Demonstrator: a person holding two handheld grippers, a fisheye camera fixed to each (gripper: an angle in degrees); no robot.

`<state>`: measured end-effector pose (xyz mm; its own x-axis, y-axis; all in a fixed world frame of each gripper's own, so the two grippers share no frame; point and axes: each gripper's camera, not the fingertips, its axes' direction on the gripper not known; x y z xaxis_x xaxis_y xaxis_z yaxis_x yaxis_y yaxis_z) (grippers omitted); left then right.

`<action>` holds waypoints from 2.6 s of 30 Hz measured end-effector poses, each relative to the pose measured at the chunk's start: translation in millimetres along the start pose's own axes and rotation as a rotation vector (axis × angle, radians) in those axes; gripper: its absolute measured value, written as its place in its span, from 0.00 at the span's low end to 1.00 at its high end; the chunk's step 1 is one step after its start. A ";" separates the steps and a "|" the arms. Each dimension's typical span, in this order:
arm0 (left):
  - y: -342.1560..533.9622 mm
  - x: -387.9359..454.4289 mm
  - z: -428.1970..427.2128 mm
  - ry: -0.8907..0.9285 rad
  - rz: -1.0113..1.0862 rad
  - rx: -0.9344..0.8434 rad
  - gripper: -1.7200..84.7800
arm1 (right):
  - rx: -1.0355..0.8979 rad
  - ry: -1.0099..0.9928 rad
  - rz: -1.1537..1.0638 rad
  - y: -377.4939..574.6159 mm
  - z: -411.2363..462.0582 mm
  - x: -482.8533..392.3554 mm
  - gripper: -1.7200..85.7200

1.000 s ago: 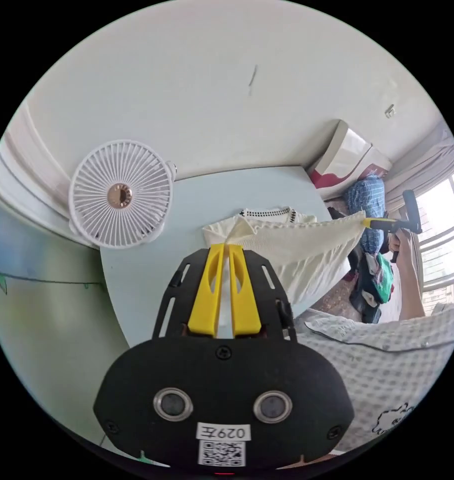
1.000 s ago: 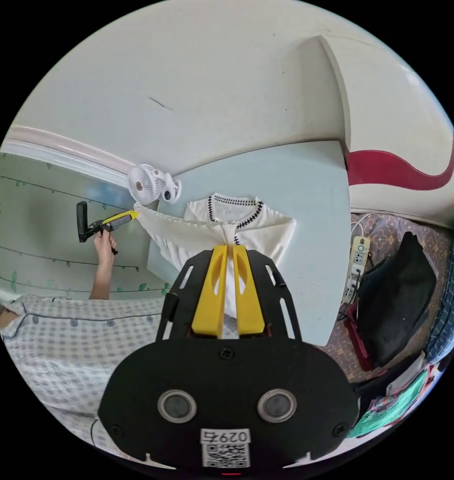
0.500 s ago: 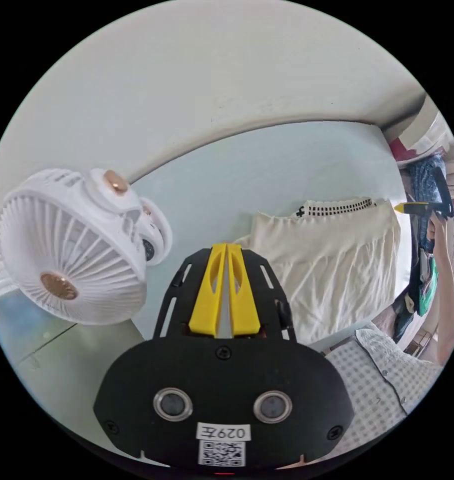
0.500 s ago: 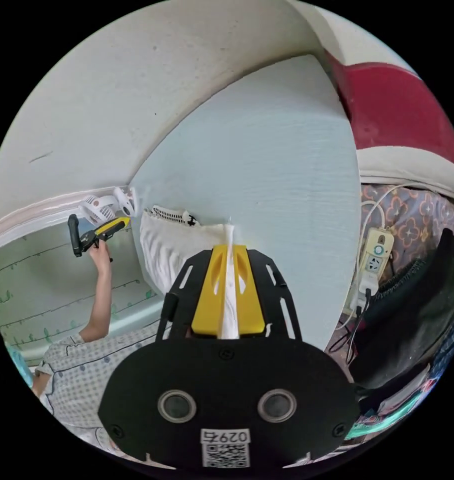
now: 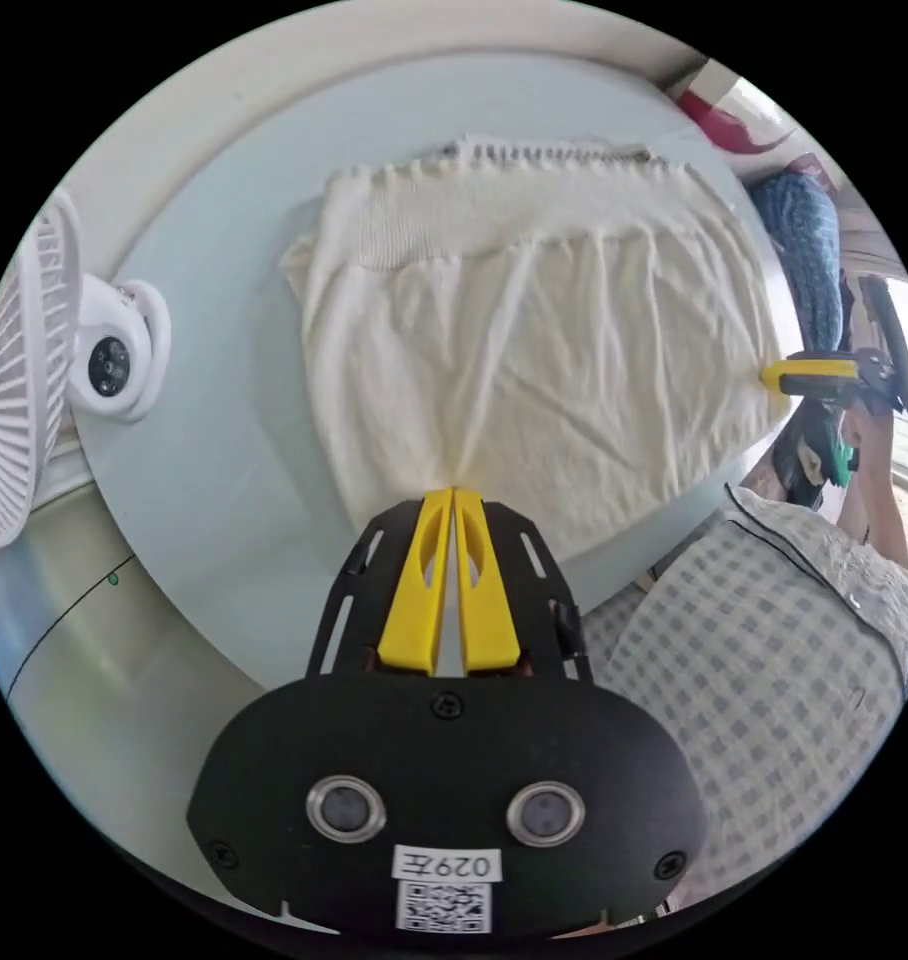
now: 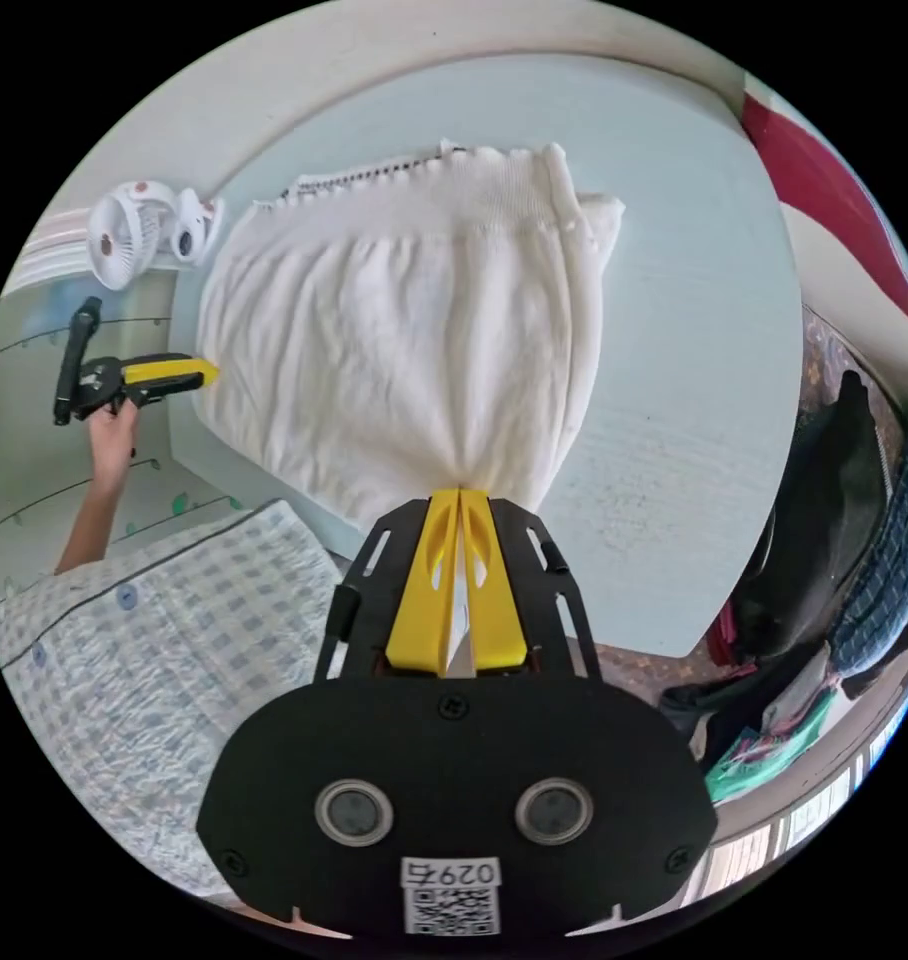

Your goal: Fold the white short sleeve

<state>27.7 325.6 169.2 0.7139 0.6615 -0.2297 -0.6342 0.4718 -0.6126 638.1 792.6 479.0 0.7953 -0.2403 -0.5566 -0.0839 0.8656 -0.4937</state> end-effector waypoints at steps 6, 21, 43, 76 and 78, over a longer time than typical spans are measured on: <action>55.5 -50.1 -16.5 0.109 -0.109 0.100 0.01 | 0.109 0.050 -0.072 -2.7 -13.4 -67.4 0.01; 166.6 -131.8 57.4 0.205 -0.227 0.091 0.01 | -0.002 0.279 -0.506 -73.1 182.7 -331.5 0.02; 353.9 -213.4 135.6 0.682 -0.487 0.270 0.01 | -0.043 0.464 -0.621 -78.7 179.2 -428.5 0.10; 181.7 -11.1 107.8 0.685 0.188 0.188 0.01 | 0.806 -0.797 0.511 232.7 -10.6 113.8 0.02; 156.2 31.3 105.6 0.607 0.288 0.168 0.01 | 0.819 -0.786 0.461 231.9 -24.7 112.6 0.02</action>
<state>-80.4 481.5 146.2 0.5192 0.3533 -0.7782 -0.8256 0.4428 -0.3498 693.3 955.4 285.4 0.9607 0.2472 0.1263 -0.2768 0.8882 0.3668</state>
